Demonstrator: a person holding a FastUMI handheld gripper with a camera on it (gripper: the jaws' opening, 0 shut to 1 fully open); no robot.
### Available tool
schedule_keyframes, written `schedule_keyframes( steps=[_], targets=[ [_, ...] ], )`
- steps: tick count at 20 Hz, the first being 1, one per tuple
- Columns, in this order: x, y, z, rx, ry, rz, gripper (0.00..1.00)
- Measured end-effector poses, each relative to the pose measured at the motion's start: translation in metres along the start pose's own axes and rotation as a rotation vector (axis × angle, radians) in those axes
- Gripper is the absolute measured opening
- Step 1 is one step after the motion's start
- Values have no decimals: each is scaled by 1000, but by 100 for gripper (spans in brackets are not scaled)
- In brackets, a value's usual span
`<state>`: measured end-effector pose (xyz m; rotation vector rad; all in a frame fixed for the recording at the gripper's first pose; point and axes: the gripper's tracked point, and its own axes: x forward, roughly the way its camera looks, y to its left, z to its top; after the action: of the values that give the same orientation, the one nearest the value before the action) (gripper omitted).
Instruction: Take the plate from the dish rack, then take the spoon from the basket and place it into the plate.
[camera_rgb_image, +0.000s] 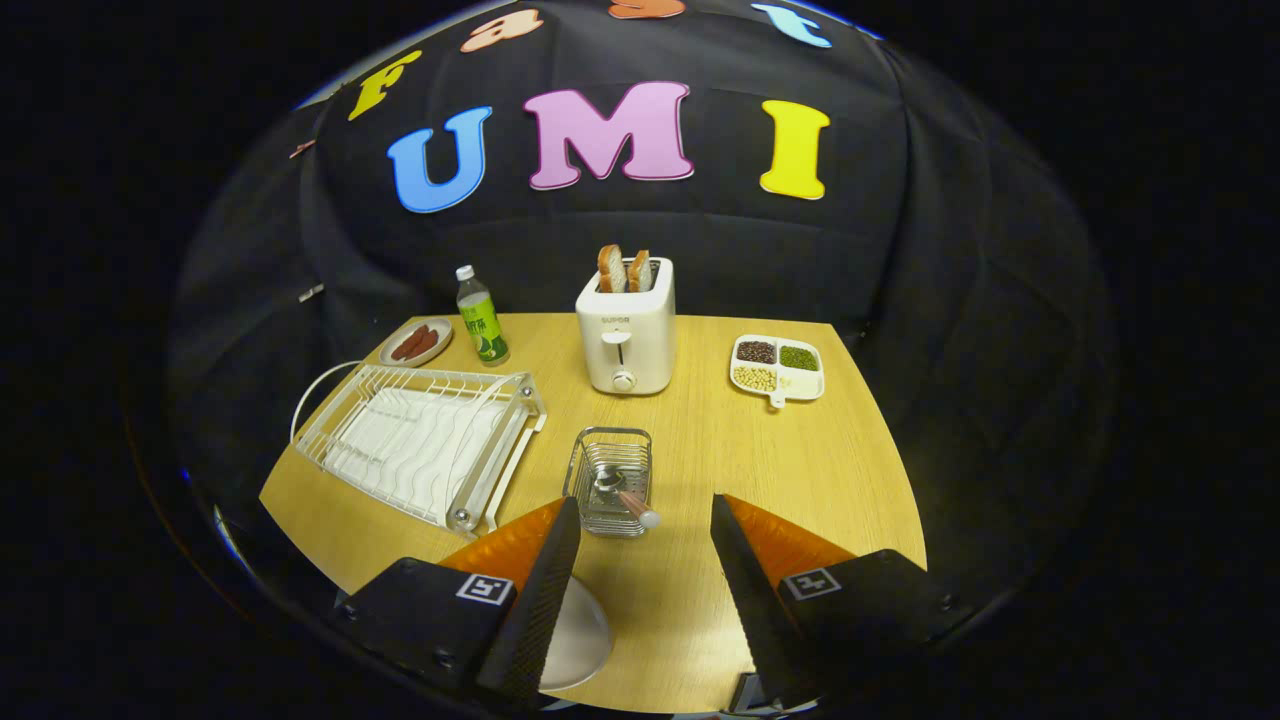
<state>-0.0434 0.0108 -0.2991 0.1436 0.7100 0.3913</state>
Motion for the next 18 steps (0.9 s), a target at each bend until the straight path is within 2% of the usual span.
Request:
schedule_keyframes(
  steps=[4,9,12,14,15,18],
  targets=[
    [28,1,-22,-59,93,13,74],
    [57,1,-27,-16,144,-2,35],
    [62,11,-30,-12,159,6,27],
    [59,28,-29,10,153,64,23],
    [59,27,-30,9,157,61,15],
    [54,22,-23,34,146,38,12]
  ],
)
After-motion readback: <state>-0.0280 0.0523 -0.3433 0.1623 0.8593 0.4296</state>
